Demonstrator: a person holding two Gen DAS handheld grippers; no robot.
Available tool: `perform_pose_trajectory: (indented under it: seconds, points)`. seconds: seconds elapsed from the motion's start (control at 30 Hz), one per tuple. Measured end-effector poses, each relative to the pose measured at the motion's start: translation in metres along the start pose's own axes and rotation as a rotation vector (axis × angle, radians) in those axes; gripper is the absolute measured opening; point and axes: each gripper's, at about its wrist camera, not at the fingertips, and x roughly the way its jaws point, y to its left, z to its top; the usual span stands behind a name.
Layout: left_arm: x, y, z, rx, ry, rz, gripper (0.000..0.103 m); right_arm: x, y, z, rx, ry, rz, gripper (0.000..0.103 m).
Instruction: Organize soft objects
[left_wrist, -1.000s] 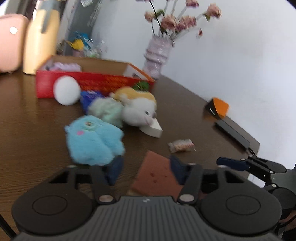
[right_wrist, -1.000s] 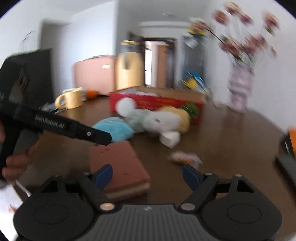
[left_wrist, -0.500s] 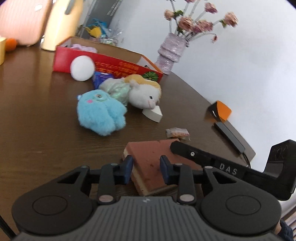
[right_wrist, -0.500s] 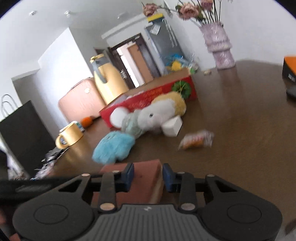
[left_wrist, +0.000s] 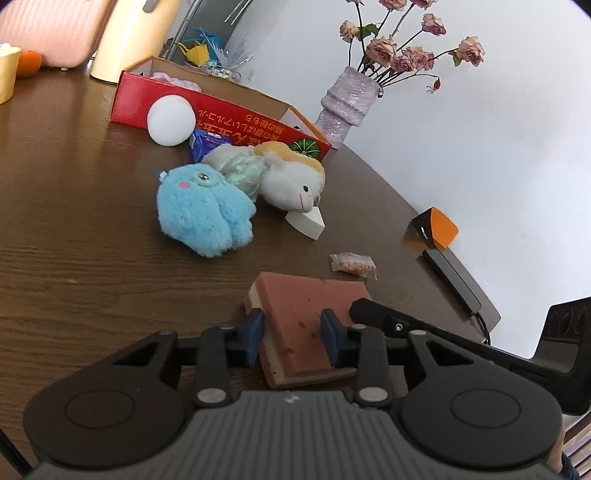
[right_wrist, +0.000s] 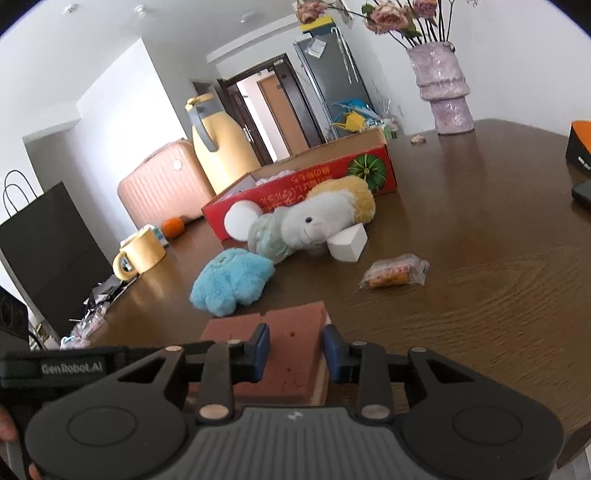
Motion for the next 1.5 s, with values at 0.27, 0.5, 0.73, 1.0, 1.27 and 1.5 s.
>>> perform_pose_trajectory:
  seconds: [0.27, 0.5, 0.73, 1.0, 1.27, 1.5]
  points:
    - [-0.008, -0.004, 0.061, -0.005, -0.114, -0.024, 0.032, 0.007, 0.017, 0.078, -0.055, -0.099, 0.043, 0.026]
    - [0.09, 0.032, 0.252, -0.053, -0.114, -0.034, 0.031, 0.146, -0.013, 0.254, -0.018, -0.042, 0.026, 0.024]
    - [0.222, 0.077, 0.352, -0.016, -0.001, 0.141, 0.031, 0.312, -0.056, 0.324, 0.078, 0.152, -0.072, 0.024]
    - [0.282, 0.11, 0.356, 0.074, 0.07, 0.272, 0.037, 0.391, -0.047, 0.323, 0.004, 0.267, -0.113, 0.026]
    - [0.256, 0.103, 0.357, 0.121, 0.043, 0.281, 0.046, 0.36, -0.041, 0.336, -0.057, 0.211, -0.16, 0.031]
    - [0.172, 0.068, 0.363, 0.177, -0.035, 0.317, 0.057, 0.246, -0.029, 0.357, -0.151, 0.117, -0.207, 0.046]
